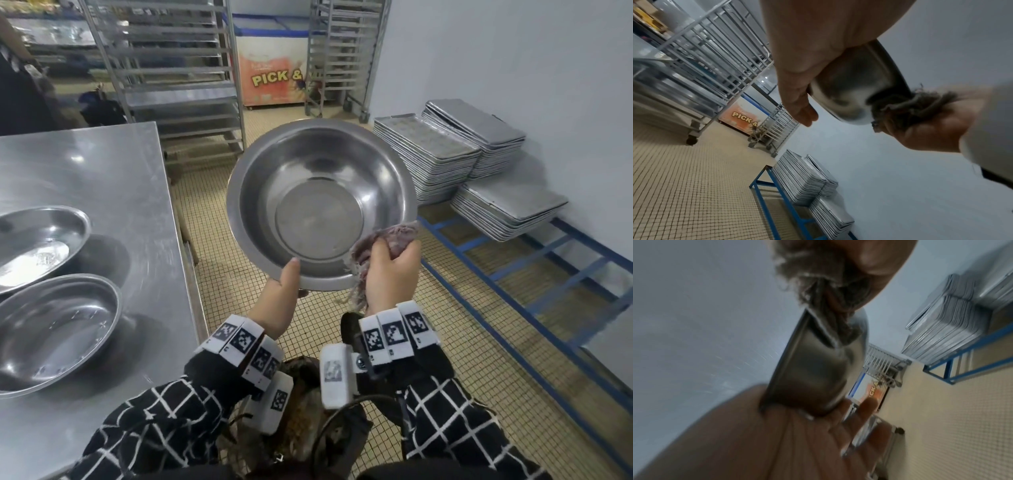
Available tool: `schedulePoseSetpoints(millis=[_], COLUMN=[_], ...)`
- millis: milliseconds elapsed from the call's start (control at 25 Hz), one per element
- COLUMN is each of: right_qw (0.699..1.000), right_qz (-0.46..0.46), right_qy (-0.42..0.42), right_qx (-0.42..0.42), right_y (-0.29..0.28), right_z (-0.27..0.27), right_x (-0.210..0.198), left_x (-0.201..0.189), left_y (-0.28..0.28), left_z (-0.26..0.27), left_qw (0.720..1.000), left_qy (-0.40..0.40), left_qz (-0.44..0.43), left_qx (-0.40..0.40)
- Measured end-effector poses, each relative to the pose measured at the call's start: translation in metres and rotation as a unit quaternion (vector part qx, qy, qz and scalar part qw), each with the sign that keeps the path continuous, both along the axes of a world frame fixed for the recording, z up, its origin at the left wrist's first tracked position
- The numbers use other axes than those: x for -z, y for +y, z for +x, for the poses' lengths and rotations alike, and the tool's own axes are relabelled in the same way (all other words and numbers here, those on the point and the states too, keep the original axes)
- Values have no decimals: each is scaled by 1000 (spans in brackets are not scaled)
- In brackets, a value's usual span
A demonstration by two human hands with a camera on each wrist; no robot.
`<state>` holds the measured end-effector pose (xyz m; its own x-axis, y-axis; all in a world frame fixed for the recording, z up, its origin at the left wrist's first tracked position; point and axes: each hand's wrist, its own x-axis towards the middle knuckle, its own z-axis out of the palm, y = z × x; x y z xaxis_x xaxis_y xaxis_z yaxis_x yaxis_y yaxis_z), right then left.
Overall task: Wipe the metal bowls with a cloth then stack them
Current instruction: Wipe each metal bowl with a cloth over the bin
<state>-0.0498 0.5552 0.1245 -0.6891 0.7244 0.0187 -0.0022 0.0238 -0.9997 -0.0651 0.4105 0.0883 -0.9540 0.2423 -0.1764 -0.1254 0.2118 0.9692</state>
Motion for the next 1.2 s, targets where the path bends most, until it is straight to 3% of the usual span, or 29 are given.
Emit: schedulePoseSetpoints(millis=[160, 360, 560, 880, 1080, 1200], right_qw=[999, 992, 960, 993, 998, 997], right_qz=[-50, 16, 107, 35, -34, -59], right_qy=[5, -37, -111, -56, -24, -30], right_qx=[-18, -115, -234, -94, -45, -41], right_y=[-7, 37, 54, 16, -31, -53], right_z=[3, 7, -1, 6, 9, 7], right_x=[6, -8, -9, -3, 4, 4], left_x=[-7, -5, -25, -13, -10, -6], left_y=[0, -41, -84, -61, -40, -42], left_z=[4, -11, -32, -17, -6, -5], left_qw=[998, 985, 965, 979, 1000, 998], left_qy=[51, 21, -1, -5, 20, 26], left_qz=[-34, 169, 262, 172, 12, -23], left_qx=[32, 4, 9, -108, 4, 55])
